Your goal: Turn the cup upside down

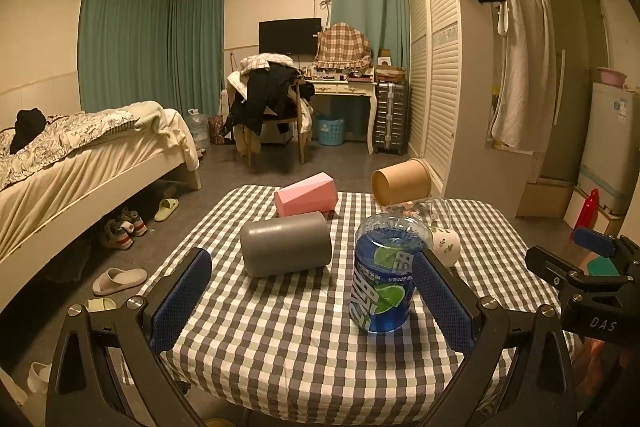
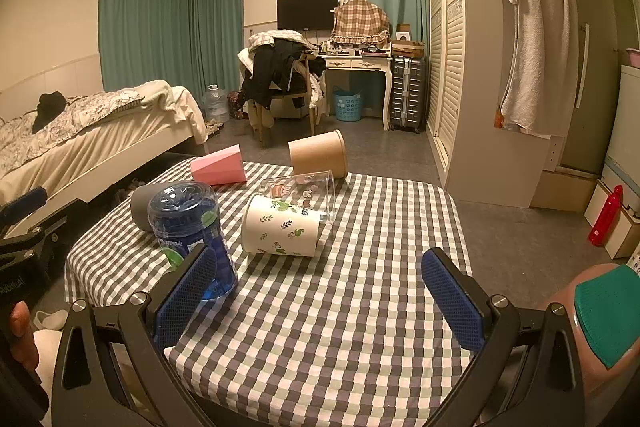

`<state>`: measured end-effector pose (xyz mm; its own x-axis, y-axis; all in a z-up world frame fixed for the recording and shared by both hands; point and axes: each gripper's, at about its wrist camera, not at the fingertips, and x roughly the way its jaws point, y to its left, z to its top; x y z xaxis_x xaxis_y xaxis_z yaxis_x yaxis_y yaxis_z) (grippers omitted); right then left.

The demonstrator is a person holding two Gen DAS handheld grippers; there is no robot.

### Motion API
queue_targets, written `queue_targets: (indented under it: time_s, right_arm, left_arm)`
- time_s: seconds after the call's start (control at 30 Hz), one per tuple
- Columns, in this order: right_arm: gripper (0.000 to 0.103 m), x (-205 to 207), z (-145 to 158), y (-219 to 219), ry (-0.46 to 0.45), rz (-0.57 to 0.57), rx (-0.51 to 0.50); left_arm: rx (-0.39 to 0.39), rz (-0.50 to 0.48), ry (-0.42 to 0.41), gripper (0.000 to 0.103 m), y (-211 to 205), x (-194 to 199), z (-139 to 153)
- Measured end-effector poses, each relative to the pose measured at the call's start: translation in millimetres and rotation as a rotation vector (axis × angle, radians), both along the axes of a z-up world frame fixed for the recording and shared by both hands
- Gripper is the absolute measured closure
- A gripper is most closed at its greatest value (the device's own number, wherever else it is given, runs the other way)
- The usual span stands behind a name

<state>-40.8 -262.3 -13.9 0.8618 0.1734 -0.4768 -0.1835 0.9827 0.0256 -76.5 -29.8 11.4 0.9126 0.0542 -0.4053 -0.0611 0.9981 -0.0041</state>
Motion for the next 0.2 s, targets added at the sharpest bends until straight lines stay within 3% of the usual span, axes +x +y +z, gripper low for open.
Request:
queue_targets:
  time_s: [0.2]
  right_arm:
    - [0.000, 1.4, -2.4, 1.8, 0.005, 0.000, -0.005]
  left_arm:
    - [-0.007, 0.004, -0.001, 0.000, 2.8, -1.4, -3.3]
